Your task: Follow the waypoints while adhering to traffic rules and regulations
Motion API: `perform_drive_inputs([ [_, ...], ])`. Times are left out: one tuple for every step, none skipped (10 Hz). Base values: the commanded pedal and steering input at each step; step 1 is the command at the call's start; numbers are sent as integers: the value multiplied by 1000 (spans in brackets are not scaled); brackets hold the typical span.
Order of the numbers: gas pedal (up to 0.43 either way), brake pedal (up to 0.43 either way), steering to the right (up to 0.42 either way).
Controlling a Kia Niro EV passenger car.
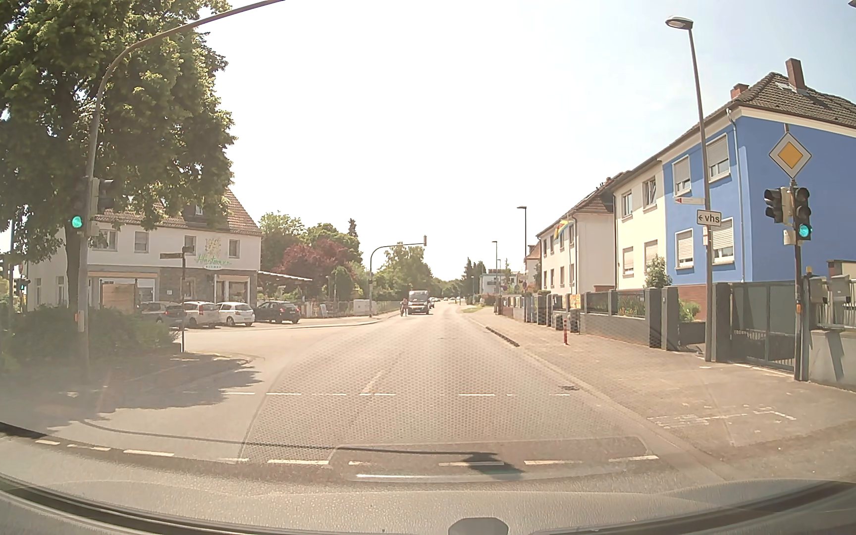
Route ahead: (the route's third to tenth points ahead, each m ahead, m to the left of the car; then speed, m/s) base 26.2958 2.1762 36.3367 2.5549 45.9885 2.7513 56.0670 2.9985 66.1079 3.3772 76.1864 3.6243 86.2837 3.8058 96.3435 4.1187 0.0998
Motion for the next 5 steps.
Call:
perform_drive_inputs([
  [0,0,3],
  [0,0,8],
  [8,0,15],
  [157,0,21],
  [209,0,34],
])
